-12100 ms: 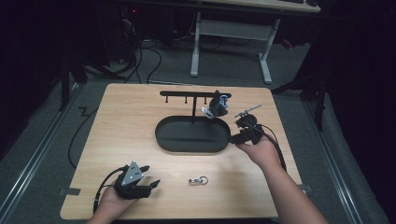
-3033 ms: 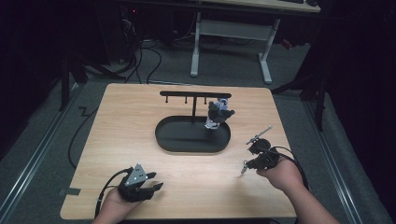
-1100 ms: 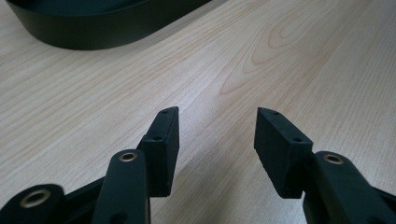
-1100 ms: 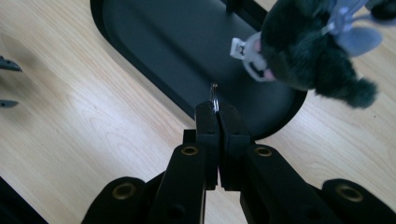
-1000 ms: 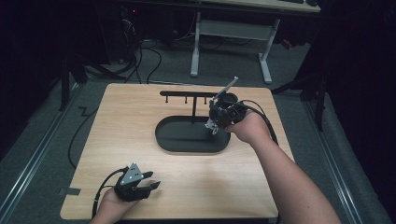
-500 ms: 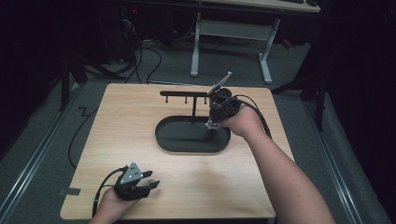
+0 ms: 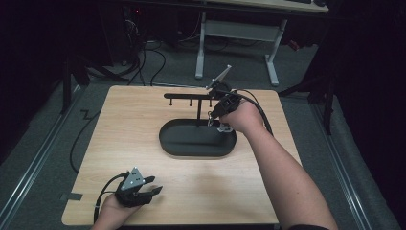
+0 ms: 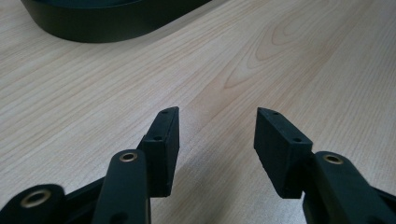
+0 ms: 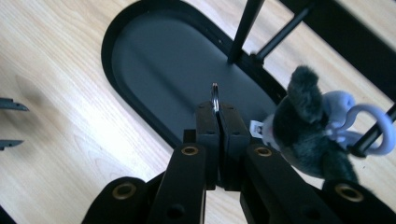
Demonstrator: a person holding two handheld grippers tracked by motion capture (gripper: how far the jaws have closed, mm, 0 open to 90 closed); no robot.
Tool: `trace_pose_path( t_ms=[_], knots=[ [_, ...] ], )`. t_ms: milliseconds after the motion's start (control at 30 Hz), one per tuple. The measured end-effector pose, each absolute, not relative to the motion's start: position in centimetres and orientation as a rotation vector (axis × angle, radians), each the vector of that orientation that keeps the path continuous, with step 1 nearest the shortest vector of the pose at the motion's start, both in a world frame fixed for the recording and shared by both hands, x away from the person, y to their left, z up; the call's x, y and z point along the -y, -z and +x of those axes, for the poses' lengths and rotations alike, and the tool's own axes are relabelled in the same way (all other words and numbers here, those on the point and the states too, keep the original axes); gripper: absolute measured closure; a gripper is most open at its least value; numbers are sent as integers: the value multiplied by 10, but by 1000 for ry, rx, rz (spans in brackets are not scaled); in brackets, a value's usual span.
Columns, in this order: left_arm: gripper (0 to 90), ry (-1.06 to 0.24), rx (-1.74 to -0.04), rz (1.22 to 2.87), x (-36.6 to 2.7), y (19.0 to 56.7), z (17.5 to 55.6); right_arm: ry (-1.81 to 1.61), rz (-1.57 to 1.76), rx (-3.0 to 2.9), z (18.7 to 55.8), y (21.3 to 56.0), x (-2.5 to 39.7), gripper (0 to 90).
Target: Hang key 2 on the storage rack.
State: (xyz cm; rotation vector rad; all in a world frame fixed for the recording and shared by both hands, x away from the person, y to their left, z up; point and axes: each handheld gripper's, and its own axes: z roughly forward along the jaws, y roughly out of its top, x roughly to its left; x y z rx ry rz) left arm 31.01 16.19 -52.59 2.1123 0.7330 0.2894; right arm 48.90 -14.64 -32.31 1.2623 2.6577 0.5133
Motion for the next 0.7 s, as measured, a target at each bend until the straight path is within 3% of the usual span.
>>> trace_pose_path(
  t_ms=[700],
  knots=[
    [513, -283, -737, 2113, -164, 525, 307, -557, 1340, -2602, 518, 317, 151, 890]
  ],
)
